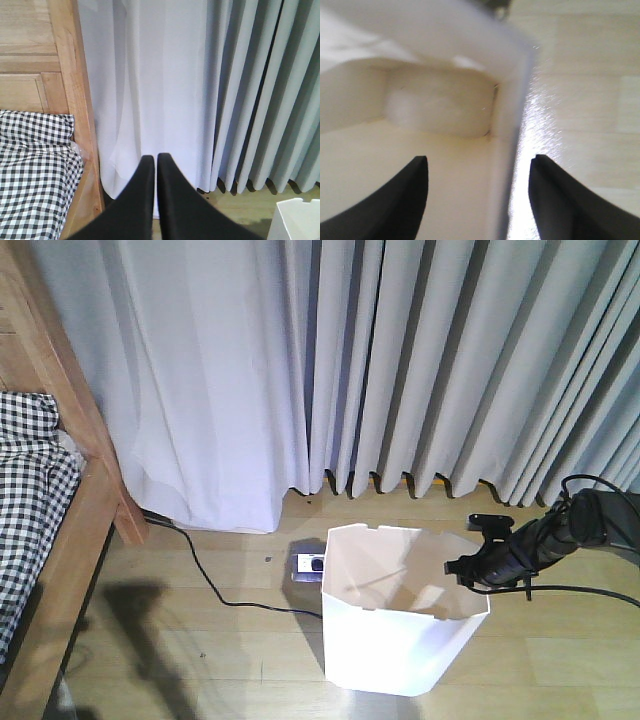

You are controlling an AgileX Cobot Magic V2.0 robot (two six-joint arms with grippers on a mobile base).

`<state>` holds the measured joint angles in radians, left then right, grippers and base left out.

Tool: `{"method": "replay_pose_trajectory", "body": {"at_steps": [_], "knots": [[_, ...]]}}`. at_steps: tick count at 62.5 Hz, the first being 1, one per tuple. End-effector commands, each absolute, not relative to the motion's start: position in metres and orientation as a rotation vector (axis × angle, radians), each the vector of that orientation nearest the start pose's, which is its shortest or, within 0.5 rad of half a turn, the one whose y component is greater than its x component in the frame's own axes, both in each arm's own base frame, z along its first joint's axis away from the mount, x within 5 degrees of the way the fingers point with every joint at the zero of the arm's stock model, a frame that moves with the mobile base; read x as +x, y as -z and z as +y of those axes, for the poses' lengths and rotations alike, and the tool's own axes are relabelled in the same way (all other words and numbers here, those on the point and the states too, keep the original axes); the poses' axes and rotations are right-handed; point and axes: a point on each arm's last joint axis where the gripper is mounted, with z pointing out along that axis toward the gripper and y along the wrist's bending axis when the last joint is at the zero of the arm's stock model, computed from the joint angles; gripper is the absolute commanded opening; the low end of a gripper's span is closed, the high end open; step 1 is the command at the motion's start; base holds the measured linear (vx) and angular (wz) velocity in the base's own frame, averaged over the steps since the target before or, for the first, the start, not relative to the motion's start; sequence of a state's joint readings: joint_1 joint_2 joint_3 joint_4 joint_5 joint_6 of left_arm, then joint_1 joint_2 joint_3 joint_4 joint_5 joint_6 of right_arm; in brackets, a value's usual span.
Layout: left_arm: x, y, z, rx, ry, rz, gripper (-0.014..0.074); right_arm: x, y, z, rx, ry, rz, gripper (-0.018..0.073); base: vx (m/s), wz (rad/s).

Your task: Move trash bin to bedside with robot

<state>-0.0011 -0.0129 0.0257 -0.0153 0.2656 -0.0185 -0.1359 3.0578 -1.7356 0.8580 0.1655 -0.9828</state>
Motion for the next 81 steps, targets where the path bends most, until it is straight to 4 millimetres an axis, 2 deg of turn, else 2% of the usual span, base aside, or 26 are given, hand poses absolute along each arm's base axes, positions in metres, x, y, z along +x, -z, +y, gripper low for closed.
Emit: {"method": "replay_pose_trajectory", "body": {"at_steps": [1,4,11,20,30,35,42,54,65,74,81], "knots": [[0.056,-0.182,-0.001,-0.030,0.037,1.697,-0.0007,0.431,0.177,-0.047,-0.045,-0.142,2.827,0.0438,0.00,0.00],[0.056,-0.182,-0.001,-0.030,0.037,1.697,-0.0007,0.430,0.171,-0.046,-0.137,-0.207,2.857,0.0438,0.00,0.00],[0.056,-0.182,-0.001,-0.030,0.037,1.697,-0.0007,0.432,0.160,-0.051,-0.123,-0.226,2.857,0.0438,0.00,0.00],[0.056,-0.182,-0.001,-0.030,0.037,1.697,-0.0007,0.416,0.141,-0.062,-0.014,-0.109,2.851,0.0438,0.00,0.00],[0.056,-0.182,-0.001,-0.030,0.037,1.697,-0.0007,0.396,0.104,-0.064,-0.089,0.004,2.845,0.0438,0.00,0.00],[0.056,-0.182,-0.001,-0.030,0.037,1.697,-0.0007,0.390,0.073,-0.063,-0.108,0.010,2.831,0.0438,0.00,0.00],[0.056,-0.182,-0.001,-0.030,0.037,1.697,-0.0007,0.382,0.017,-0.062,-0.127,0.035,2.767,0.0438,0.00,0.00],[0.056,-0.182,-0.001,-0.030,0.037,1.697,-0.0007,0.366,-0.092,-0.058,-0.157,0.088,2.573,0.0438,0.00,0.00],[0.056,-0.182,-0.001,-0.030,0.037,1.697,-0.0007,0.334,-0.192,-0.049,-0.217,0.112,2.351,0.0438,0.00,0.00],[0.056,-0.182,-0.001,-0.030,0.037,1.697,-0.0007,0.302,-0.251,-0.039,-0.241,0.113,2.196,0.0438,0.00,0.00],[0.056,-0.182,-0.001,-0.030,0.037,1.697,-0.0007,0.271,-0.277,-0.033,-0.217,0.109,2.105,0.0438,0.00,0.00]]}}
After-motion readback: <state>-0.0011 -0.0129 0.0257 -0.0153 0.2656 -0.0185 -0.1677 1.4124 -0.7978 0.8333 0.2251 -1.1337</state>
